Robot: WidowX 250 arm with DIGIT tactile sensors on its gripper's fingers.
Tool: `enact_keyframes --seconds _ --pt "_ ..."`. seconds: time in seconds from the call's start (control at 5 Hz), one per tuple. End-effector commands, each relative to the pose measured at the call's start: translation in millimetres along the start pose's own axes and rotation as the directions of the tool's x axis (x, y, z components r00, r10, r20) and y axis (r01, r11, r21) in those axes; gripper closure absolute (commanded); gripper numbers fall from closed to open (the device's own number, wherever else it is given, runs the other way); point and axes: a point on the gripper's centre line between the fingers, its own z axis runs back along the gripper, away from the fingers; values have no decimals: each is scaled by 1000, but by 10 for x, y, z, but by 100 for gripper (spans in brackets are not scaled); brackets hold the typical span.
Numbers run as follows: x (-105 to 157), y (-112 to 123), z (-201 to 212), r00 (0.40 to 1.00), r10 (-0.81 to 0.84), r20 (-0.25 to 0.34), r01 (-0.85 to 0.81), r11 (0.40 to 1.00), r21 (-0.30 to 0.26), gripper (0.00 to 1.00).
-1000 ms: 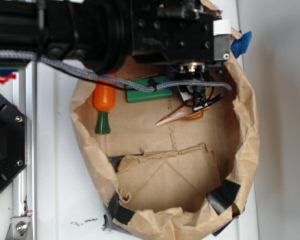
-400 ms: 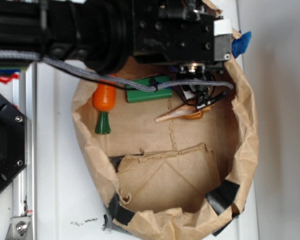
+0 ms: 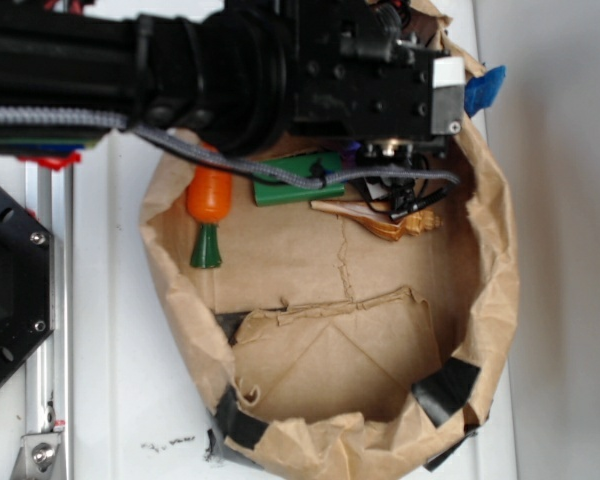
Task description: Grab the gray animal.
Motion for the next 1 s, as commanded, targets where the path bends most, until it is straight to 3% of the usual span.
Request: enact_keyframes --seconds 0.0,0.2,0.8 --pt "17 -122 106 998 -31 46 32 999 -30 33" --pt "16 -113 88 999 -27 47 29 999 -35 100" --pt "-3 -99 74 997 -39 61 42 998 -45 100"
